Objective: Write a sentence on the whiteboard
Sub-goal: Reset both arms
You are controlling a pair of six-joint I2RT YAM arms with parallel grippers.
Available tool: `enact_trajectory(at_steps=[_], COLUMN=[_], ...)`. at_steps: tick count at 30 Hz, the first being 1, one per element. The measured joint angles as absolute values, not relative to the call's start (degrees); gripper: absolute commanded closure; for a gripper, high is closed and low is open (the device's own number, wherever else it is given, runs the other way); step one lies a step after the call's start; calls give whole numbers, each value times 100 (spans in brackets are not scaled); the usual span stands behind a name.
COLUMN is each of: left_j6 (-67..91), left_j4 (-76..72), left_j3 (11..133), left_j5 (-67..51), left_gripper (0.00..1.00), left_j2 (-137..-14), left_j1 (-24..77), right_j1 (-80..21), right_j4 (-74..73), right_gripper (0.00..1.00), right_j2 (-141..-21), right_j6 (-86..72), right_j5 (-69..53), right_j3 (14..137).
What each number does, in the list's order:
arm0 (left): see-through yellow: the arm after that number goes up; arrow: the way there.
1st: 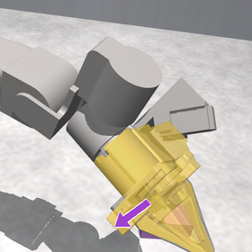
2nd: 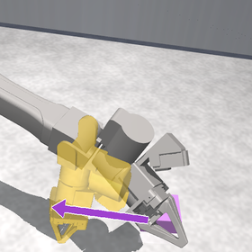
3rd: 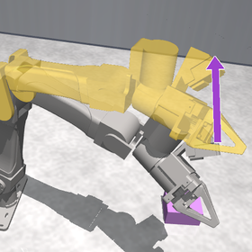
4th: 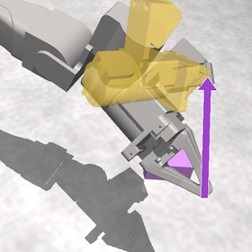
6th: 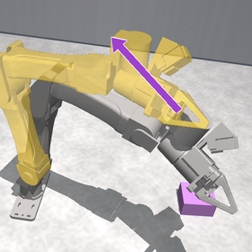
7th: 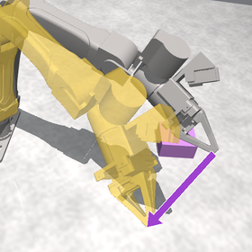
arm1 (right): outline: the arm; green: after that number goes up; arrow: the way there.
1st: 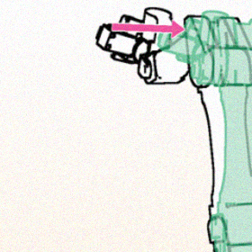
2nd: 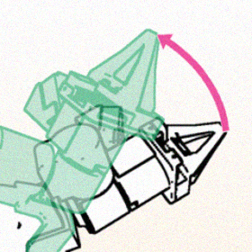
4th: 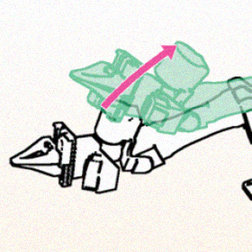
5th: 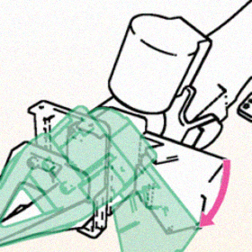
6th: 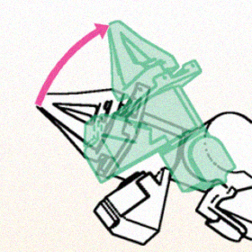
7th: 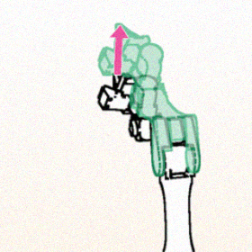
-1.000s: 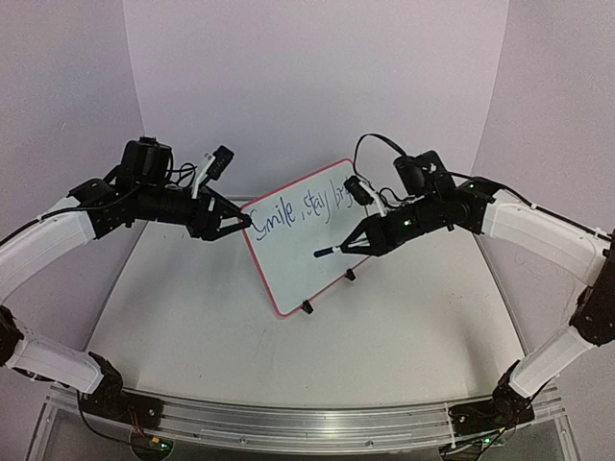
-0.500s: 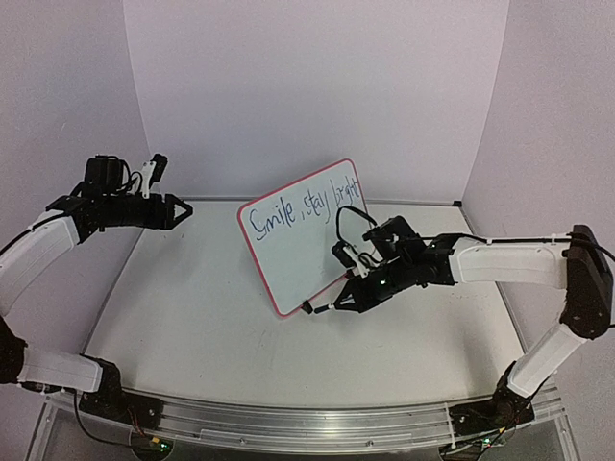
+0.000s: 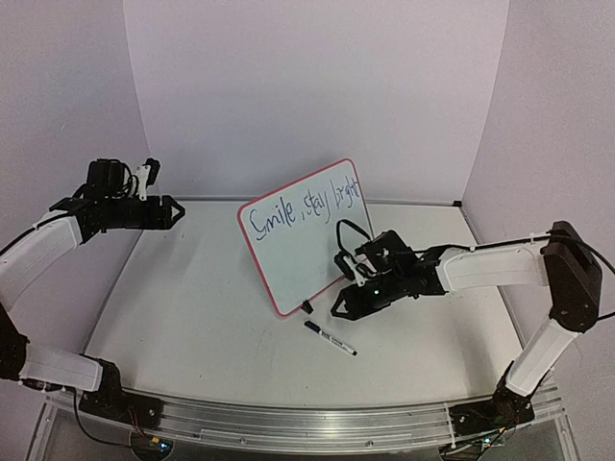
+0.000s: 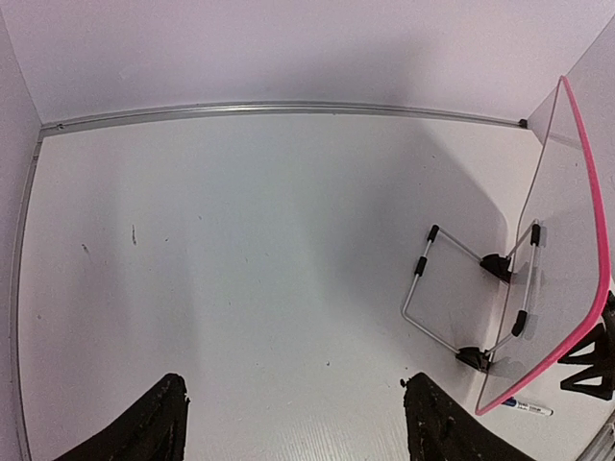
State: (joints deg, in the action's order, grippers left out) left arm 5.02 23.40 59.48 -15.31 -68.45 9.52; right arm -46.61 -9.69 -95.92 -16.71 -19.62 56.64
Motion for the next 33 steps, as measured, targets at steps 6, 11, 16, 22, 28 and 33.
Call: enact_trajectory(at_steps=[6, 11, 16, 22, 28, 33], left_j6=[572, 657, 777, 934, 906, 749], left_j4=[2329, 2357, 2405, 2436, 2458, 2401], left_j3=[5948, 5948, 5948, 5948, 5940, 5789], left_j5=[-1564, -1452, -1317, -993, -165, 305], left_gripper=[20, 16, 4, 1, 0, 0], left_j2=[-6949, -7063, -7091, -7078, -6486, -5505], left_j1=[760, 508, 257, -71, -132, -134], right_j1=[-4547, -4108, -3387, -2309, -1417, -1317], right_j4=[-1063, -1210, -1334, -1566, -1457, -873], right_gripper=[20, 2, 2, 2, 2, 2], right_j2=[-9588, -9393, -8921, -8377, -7168, -5898], right_j6=[-1710, -1763, -1723, -1586, -1424, -1181], right_j5=[-1271, -784, -558, -294, 93, 541], right_j3=[5468, 5389, 5380, 5382, 5109, 4477])
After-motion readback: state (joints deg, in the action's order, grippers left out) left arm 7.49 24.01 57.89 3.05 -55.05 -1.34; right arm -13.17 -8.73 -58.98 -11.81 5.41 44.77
